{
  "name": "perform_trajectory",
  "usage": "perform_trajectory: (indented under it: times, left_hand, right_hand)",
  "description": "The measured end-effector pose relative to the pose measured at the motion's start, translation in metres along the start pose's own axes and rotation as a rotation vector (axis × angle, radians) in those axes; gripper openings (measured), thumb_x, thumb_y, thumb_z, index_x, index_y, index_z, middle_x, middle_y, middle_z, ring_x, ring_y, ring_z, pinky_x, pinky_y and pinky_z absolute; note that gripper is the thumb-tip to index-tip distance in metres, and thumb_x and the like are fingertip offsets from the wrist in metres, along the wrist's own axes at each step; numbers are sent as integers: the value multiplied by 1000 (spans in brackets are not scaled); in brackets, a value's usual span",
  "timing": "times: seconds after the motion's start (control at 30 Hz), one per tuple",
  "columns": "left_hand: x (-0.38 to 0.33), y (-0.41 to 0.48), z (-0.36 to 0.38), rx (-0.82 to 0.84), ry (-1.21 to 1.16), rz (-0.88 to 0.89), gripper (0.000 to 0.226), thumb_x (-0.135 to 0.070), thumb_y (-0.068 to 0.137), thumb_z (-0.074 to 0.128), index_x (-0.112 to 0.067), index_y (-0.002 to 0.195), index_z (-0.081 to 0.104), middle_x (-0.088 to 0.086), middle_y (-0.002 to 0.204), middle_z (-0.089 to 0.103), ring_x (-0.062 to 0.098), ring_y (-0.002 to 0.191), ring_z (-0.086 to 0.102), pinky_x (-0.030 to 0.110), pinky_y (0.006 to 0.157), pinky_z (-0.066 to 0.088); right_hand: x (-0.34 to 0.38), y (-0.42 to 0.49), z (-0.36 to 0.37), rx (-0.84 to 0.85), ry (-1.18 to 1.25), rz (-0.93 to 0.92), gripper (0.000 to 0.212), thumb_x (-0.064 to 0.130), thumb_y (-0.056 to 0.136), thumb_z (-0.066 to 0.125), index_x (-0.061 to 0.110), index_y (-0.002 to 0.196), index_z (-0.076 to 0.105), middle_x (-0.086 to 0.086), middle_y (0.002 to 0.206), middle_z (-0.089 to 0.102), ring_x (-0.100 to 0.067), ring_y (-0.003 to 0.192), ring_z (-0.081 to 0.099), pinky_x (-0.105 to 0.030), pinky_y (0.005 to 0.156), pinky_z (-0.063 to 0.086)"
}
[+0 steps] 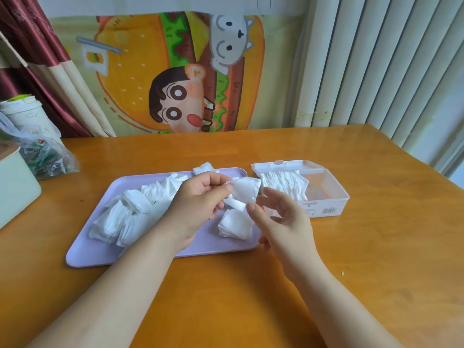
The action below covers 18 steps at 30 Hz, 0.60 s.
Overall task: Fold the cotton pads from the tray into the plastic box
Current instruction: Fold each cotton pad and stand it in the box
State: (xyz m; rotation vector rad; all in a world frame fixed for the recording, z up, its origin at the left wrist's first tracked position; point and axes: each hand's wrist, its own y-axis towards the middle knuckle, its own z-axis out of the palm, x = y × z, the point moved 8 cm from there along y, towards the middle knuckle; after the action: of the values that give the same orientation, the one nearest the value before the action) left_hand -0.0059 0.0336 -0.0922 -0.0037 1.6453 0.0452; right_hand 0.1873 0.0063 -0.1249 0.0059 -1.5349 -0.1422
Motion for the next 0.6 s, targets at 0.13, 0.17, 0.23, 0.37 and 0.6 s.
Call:
perform_trajectory:
  times: [0.13, 0.17, 0.23, 0.37, 0.6]
  left_hand:
    - [8, -17, 2, 58, -60, 14, 6, -11, 98, 69, -14, 100, 74, -2, 69, 58, 12, 62, 50, 24, 55, 39]
    - [11, -20, 2, 67, -65, 22, 7, -14, 94, 72, -16, 100, 75, 0, 71, 59, 13, 63, 50, 24, 55, 39]
    - [20, -24, 1, 61, -76, 21, 26, -21, 84, 75, -22, 109, 75, 0, 84, 63, 14, 69, 54, 26, 56, 41]
    - [32, -25, -1, 52, -139, -34, 51, -23, 77, 75, -24, 128, 69, 1, 105, 70, 17, 78, 64, 28, 53, 39]
    - [31, -25, 11, 76, -58, -12, 5, -20, 95, 77, -25, 97, 76, -3, 76, 66, 14, 70, 58, 19, 63, 47]
  right_hand:
    - [6, -1, 7, 118, 113, 17, 19, 22, 90, 83, 14, 107, 78, -9, 92, 76, -17, 48, 52, -29, 46, 43]
    - [3, -1, 8, 129, 109, 19, 17, 22, 92, 81, 9, 102, 78, -19, 86, 73, -17, 48, 51, -30, 46, 42]
    - [-2, -1, 9, 147, 108, 35, 21, 21, 94, 78, 0, 99, 75, -18, 69, 66, -17, 47, 52, -29, 47, 41]
    - [-3, 0, 11, 167, 132, 26, 10, 11, 98, 73, 2, 99, 71, -2, 59, 59, -17, 46, 50, -27, 45, 40]
    - [-7, 0, 13, 210, 92, 77, 13, 12, 103, 66, 5, 93, 71, -1, 55, 54, -17, 44, 44, -26, 46, 35]
